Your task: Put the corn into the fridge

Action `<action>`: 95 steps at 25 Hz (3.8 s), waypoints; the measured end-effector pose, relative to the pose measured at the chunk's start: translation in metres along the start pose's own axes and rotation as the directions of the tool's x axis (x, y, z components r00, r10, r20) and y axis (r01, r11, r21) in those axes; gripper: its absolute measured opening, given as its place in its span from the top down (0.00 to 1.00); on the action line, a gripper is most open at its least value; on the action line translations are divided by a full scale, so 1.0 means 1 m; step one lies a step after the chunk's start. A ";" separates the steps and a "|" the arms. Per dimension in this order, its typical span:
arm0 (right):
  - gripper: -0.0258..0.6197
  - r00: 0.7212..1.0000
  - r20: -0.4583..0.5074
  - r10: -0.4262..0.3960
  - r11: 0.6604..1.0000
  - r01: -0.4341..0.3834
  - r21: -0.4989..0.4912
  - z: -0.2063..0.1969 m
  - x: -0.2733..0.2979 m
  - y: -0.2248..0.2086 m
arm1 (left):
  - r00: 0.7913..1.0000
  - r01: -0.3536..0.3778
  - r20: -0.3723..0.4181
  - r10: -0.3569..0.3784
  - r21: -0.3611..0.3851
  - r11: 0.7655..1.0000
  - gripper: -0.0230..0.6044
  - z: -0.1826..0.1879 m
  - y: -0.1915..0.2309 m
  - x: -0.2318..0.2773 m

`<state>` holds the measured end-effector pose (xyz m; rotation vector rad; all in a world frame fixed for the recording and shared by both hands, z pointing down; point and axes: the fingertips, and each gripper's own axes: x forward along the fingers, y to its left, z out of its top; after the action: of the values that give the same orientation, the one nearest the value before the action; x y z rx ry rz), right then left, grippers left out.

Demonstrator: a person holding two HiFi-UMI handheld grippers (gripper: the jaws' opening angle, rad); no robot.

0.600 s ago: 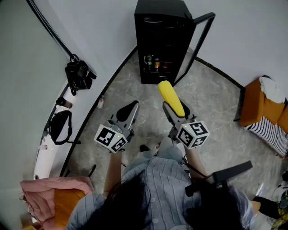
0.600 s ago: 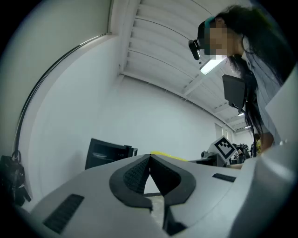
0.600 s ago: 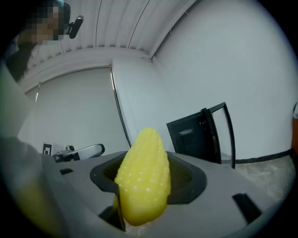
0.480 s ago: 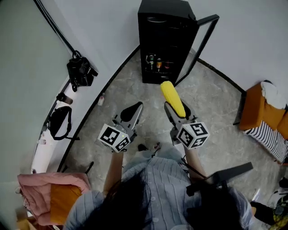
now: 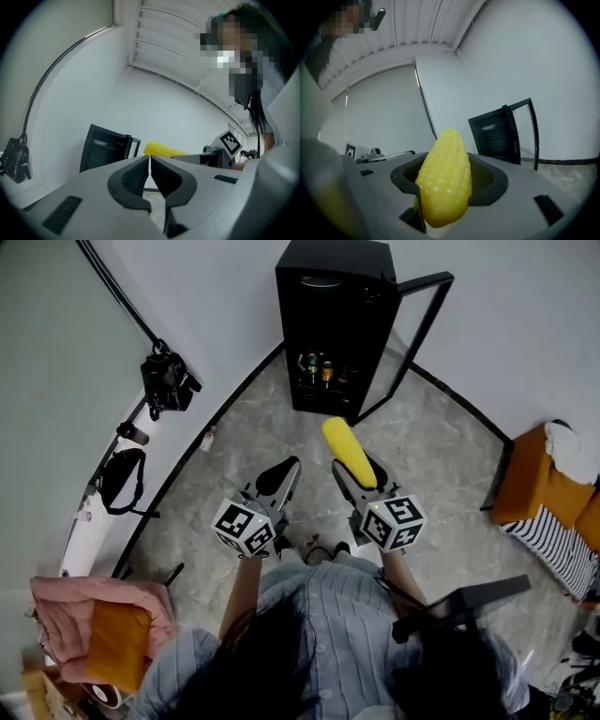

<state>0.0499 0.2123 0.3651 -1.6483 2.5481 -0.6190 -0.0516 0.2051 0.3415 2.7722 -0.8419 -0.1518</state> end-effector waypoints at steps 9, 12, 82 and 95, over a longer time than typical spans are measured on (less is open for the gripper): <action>0.58 0.996 -0.038 0.078 0.997 -0.078 -0.018 0.006 -0.017 -0.036 | 0.998 -0.057 0.009 0.057 -0.017 0.998 0.95 -0.012 -0.024 0.042; 0.58 0.994 -0.039 0.100 0.995 -0.100 -0.003 0.007 -0.023 -0.043 | 0.996 -0.081 0.020 0.082 -0.038 0.996 0.95 -0.019 -0.028 0.047; 0.58 0.982 -0.135 -0.130 0.983 0.146 0.111 0.026 0.327 -0.197 | 0.976 0.157 -0.130 -0.174 -0.132 0.979 0.95 -0.032 0.284 0.235; 0.58 0.980 -0.148 -0.132 0.981 0.150 0.120 0.009 0.388 -0.272 | 0.982 0.154 -0.094 -0.163 -0.101 0.983 0.95 -0.044 0.316 0.283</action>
<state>0.1195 -0.2294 0.5211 -1.8122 2.4335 -0.9231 0.0218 -0.1985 0.4573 2.7310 -0.5737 -0.0751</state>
